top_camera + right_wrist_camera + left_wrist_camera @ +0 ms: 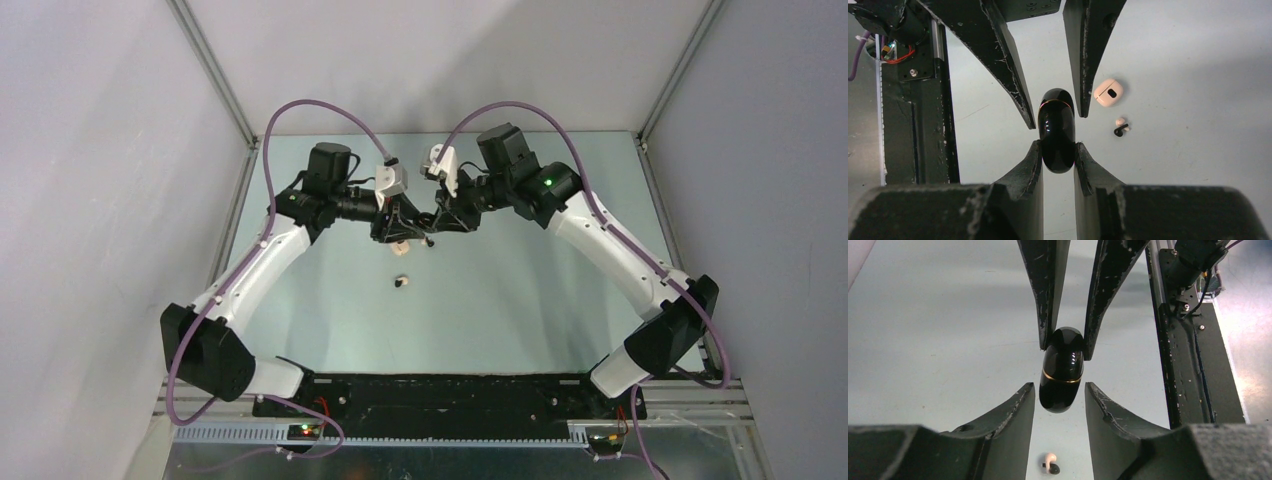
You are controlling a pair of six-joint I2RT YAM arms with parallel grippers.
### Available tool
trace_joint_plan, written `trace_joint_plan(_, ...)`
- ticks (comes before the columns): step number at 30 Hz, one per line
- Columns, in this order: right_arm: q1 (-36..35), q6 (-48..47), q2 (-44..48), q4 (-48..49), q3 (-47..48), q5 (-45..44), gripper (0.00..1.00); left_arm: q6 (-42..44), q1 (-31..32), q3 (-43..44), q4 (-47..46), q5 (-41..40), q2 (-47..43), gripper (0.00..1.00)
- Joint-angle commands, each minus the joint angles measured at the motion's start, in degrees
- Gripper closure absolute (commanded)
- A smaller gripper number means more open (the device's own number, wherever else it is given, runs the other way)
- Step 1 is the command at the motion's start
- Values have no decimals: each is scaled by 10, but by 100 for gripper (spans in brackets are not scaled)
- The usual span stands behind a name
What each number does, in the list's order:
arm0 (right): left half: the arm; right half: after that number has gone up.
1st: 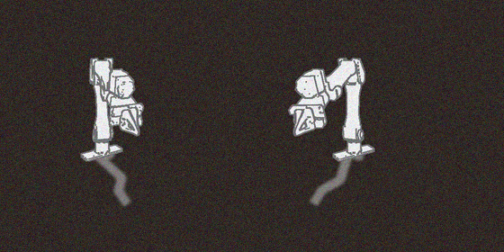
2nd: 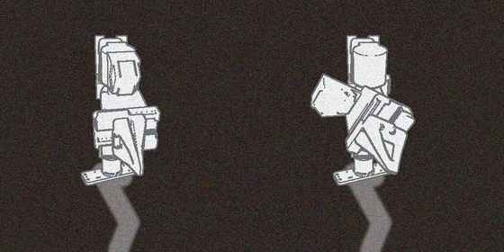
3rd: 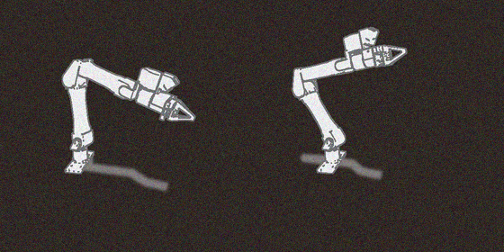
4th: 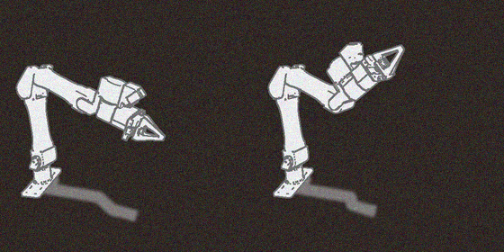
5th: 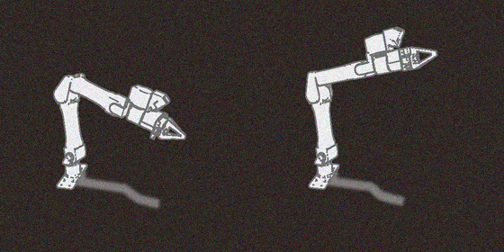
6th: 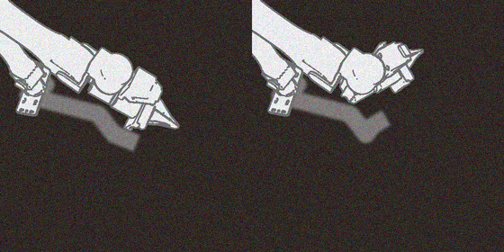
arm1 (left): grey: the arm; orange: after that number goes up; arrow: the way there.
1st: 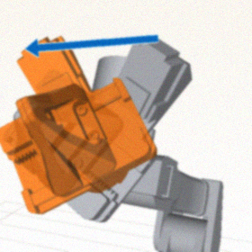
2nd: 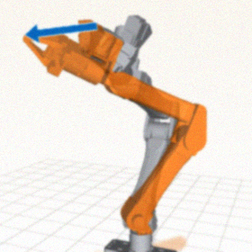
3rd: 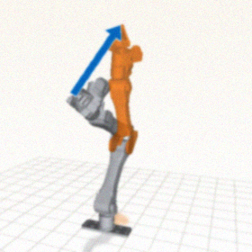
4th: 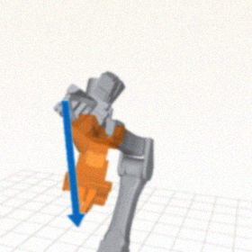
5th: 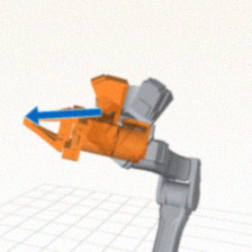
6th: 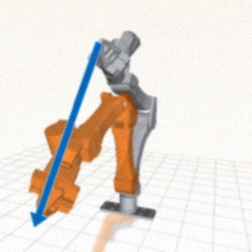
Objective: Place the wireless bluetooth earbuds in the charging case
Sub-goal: Pick up the charging case at the center of the board, then open the charging case.
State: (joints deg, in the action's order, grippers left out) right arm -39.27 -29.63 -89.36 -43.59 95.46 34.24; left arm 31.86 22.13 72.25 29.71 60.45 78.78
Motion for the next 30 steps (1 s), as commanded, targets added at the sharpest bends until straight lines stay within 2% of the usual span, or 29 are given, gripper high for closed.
trace_joint_plan(1,-4,16,-4,26,2,-4,100,-8,3,28,-10,16,5,54)
trace_joint_plan(9,-7,29,-1,35,-5,-4,100,-22,1,35,-10,25,18,79)
trace_joint_plan(11,-7,31,0,36,-6,-6,93,-24,1,35,-10,27,19,85)
trace_joint_plan(13,-7,32,2,38,-9,-12,73,-24,1,35,-10,29,21,91)
trace_joint_plan(15,-7,33,2,42,-12,-23,63,-23,-1,36,-10,32,22,99)
trace_joint_plan(19,-7,30,3,47,-14,-45,48,-25,-4,37,-10,42,27,100)
trace_joint_plan(30,26,18,-5,43,20,-56,54,-18,-8,39,-10,65,37,100)
